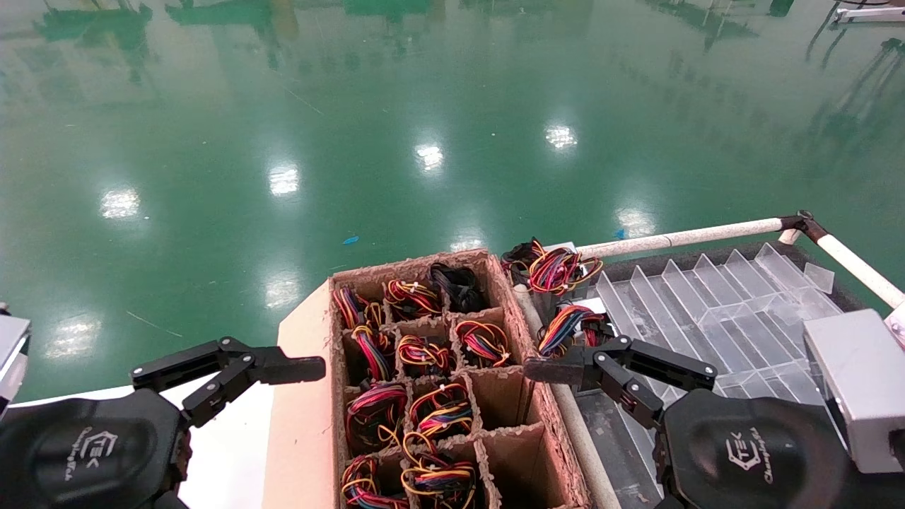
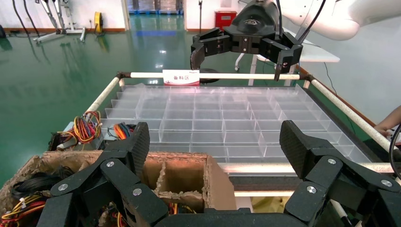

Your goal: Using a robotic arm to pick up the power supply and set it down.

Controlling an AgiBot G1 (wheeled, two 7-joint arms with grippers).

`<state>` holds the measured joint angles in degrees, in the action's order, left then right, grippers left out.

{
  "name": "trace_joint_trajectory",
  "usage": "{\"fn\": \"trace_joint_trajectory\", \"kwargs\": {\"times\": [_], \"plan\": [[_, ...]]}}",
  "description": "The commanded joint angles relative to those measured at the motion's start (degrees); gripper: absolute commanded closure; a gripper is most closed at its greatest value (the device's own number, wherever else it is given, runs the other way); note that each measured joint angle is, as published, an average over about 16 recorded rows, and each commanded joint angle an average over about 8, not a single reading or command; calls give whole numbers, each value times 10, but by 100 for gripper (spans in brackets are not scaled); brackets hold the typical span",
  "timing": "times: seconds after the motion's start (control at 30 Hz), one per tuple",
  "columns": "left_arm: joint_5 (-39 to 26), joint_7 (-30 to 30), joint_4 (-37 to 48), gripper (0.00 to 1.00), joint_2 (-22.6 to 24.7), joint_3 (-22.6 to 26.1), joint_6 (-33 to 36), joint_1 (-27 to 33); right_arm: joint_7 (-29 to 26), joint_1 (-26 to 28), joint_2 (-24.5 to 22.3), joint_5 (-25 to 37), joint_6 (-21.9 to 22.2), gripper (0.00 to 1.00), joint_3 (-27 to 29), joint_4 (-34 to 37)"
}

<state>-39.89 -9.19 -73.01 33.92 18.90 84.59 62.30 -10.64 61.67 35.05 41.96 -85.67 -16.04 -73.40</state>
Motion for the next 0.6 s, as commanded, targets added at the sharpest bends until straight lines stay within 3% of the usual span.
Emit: {"fn": "trace_joint_trajectory", "kwargs": {"times": [0.03,0.5,0.53,0.6], "plan": [[0,0,0,0,0,0,0,0,0,0,0,0,0,0,0,0],[0,0,0,0,0,0,0,0,0,0,0,0,0,0,0,0],[0,0,0,2,0,0,0,0,0,0,0,0,0,0,0,0],[0,0,0,26,0,0,0,0,0,0,0,0,0,0,0,0]]}}
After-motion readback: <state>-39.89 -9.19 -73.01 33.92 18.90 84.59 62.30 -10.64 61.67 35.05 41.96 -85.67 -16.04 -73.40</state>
